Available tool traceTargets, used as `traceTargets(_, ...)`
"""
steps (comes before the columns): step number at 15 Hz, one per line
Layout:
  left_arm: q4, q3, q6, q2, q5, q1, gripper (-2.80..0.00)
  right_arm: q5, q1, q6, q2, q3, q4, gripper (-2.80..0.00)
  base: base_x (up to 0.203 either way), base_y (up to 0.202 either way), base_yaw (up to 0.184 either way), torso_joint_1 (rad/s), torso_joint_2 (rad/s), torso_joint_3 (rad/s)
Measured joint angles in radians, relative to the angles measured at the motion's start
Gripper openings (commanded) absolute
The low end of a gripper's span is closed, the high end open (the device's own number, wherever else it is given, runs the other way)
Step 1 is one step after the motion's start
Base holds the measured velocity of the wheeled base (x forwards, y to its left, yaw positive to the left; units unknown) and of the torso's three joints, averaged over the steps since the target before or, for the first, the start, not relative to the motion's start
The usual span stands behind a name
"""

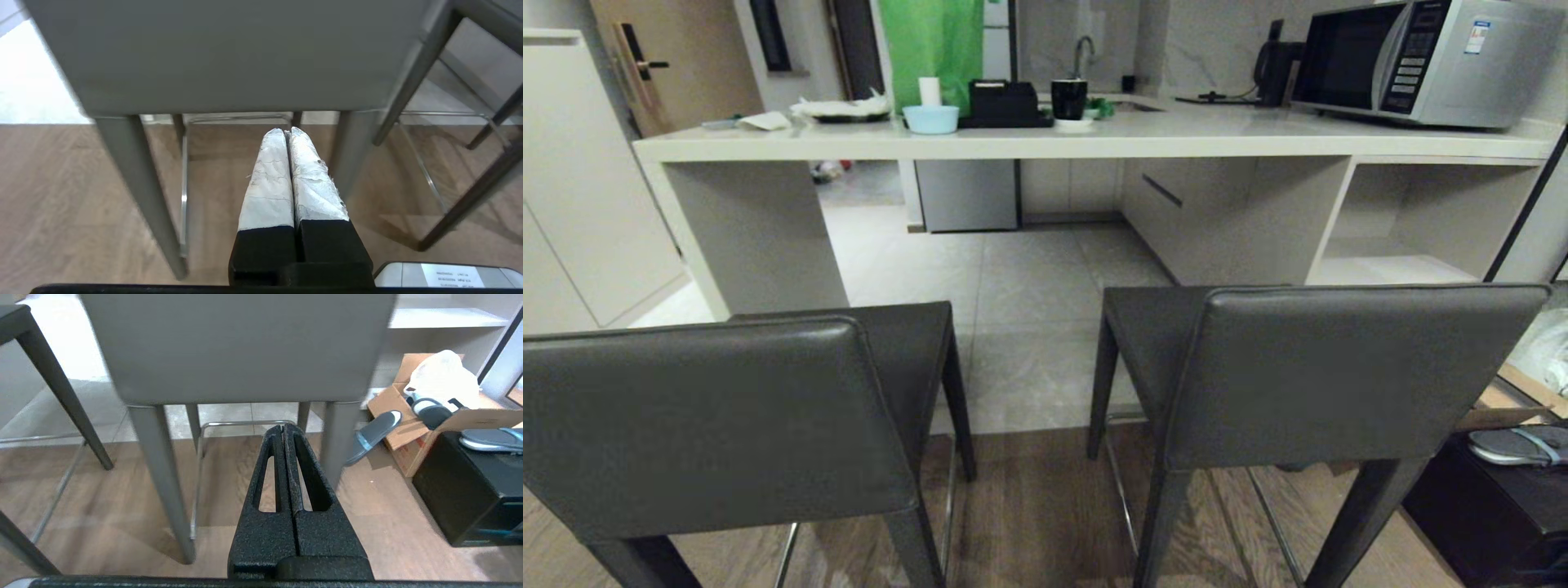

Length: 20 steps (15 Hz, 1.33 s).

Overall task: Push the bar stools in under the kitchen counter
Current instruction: Push the gray chair back under the dining table

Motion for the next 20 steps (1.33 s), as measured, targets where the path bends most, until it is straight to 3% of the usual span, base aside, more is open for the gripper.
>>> traceTargets(20, 0.000, 0.000, 0.000, 0.000, 0.000, 0.000, -2.80, 0.000, 0.000, -0.001, 0.000, 0.000, -0.001, -2.80, 0.000, -0.189, -0.002, 0.003, 0.00, 0.003)
